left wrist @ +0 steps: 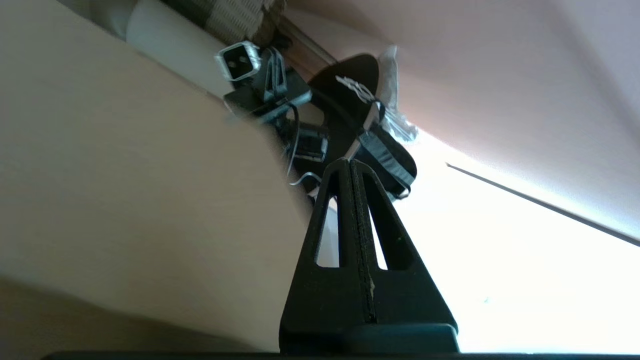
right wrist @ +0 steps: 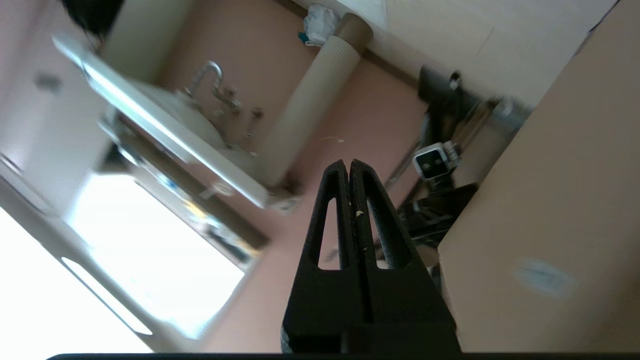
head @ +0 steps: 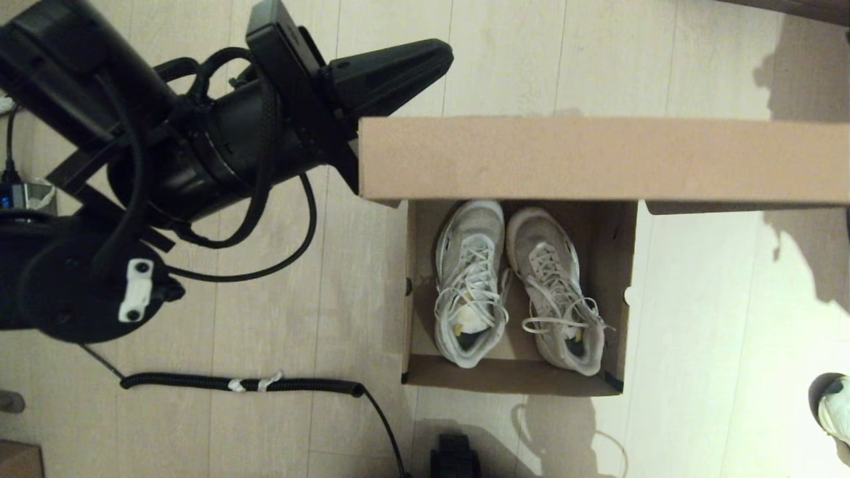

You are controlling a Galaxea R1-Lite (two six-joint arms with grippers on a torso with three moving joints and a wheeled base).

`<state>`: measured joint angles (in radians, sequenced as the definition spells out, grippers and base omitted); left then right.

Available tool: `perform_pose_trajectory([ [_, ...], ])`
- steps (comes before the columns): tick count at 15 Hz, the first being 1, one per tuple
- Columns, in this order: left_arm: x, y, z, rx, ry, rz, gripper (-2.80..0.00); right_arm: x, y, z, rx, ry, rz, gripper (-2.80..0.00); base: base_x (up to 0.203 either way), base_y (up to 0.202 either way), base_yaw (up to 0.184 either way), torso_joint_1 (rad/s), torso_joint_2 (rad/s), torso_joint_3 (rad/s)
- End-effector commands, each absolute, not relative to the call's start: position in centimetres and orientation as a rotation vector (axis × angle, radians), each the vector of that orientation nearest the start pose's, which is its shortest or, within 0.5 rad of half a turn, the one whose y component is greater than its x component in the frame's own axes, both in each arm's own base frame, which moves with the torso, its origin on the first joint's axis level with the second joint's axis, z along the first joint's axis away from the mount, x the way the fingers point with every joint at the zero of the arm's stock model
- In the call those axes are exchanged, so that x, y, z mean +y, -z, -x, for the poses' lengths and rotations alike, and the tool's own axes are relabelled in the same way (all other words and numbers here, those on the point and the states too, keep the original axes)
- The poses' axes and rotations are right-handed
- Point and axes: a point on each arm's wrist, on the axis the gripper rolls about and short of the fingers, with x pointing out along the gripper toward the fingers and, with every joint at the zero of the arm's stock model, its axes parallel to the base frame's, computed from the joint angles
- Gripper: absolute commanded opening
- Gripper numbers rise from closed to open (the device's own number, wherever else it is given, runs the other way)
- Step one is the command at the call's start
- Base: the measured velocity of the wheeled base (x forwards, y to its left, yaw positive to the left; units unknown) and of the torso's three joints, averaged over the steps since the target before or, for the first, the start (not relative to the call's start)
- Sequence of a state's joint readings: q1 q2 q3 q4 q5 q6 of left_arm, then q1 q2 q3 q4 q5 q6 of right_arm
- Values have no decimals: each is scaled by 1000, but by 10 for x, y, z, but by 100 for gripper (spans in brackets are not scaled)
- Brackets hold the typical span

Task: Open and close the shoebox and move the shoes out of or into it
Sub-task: Close the shoe box

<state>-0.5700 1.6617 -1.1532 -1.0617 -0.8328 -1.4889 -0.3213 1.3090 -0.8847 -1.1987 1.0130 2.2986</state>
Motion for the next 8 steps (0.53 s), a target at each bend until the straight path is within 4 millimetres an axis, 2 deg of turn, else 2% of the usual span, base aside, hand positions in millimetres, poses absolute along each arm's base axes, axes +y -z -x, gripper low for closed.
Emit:
perform_pose_trajectory([
  [1, -170, -330, -228, 534, 1519, 1110, -280, -28, -355, -135, 307, -972, -1539, -280, 0, 0, 0, 0, 0, 0],
  [4, -159, -326, -211, 549, 1508, 1115, -280, -23, -359, -102, 201, -968, -1451, -280, 0, 0, 0, 0, 0, 0],
  [8, -144, -324, -194, 529, 1494, 1111, -280, -8, -357, -63, 148, -994, -1386, -280, 0, 0, 0, 0, 0, 0],
])
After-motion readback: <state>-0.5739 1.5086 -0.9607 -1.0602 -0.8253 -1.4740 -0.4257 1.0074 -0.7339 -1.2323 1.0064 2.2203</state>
